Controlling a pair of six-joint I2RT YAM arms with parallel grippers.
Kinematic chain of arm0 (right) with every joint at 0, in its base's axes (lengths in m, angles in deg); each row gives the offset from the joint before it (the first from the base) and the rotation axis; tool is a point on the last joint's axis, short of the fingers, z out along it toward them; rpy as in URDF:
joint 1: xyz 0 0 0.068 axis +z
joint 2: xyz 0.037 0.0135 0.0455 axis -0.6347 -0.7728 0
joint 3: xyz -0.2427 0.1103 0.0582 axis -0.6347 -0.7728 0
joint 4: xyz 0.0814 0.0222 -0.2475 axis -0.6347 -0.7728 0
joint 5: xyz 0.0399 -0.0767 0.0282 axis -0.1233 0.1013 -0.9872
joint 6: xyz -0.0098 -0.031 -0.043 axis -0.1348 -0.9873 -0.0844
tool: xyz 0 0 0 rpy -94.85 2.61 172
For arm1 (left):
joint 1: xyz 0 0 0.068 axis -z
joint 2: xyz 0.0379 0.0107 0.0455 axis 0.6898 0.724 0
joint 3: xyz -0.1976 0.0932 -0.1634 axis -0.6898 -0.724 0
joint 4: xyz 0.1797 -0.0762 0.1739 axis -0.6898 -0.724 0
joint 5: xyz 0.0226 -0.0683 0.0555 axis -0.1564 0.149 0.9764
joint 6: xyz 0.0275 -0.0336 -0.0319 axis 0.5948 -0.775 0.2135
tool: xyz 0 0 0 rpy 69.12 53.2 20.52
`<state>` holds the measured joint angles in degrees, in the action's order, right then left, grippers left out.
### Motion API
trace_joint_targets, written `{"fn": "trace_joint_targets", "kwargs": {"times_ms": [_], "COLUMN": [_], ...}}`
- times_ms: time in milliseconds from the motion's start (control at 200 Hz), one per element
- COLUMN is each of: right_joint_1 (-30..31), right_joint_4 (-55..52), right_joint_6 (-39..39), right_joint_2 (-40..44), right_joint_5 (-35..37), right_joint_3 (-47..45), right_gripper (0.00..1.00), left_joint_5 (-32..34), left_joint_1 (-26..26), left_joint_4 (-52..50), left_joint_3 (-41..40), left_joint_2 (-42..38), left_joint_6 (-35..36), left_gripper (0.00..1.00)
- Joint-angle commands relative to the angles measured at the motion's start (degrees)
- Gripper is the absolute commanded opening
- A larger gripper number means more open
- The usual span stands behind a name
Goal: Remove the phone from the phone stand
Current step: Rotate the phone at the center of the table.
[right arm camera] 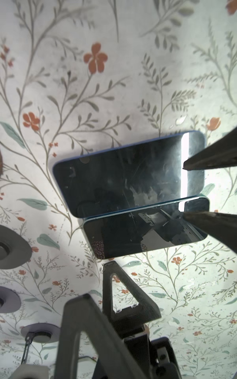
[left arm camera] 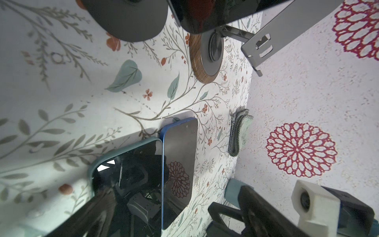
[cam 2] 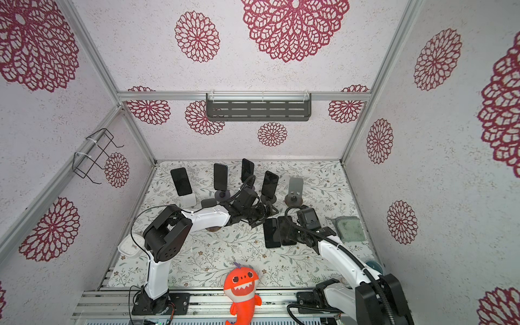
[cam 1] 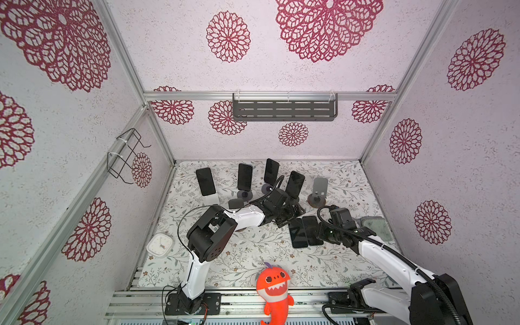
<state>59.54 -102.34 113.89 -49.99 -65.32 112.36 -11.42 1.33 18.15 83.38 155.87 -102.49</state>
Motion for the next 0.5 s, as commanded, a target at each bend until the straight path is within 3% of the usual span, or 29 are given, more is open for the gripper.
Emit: {"fn": "trace_joint_targets", "kwargs": {"times_ms": [0,295,495], "right_joint_1": [-0.9,-4.4,-6.5], "right_joint_4": [-2.7,-2.3,-2.4], "right_joint_6": [-1.8,-3.6,-5.0], "right_joint_2": [1.9,2.6,1.9], "right_joint_5": [1.6,0.7,-0.5], "right_joint_3": [2.0,3.6,5.1], "right_gripper": [0.39,0.45,0.59], "left_joint_5": [1.4,13.4,21.1], "left_joint_1": [0.1,0.0,-0.6], "left_joint_4": [-1.9,-17.0,-21.6], "left_joint_3": [1.1,7.6,13.6], "left_joint_2": [-1.3,-9.6,-12.6], "left_joint_6": [1.4,19.7,32.8], "left_gripper": [0.98,0.98,0.98]}}
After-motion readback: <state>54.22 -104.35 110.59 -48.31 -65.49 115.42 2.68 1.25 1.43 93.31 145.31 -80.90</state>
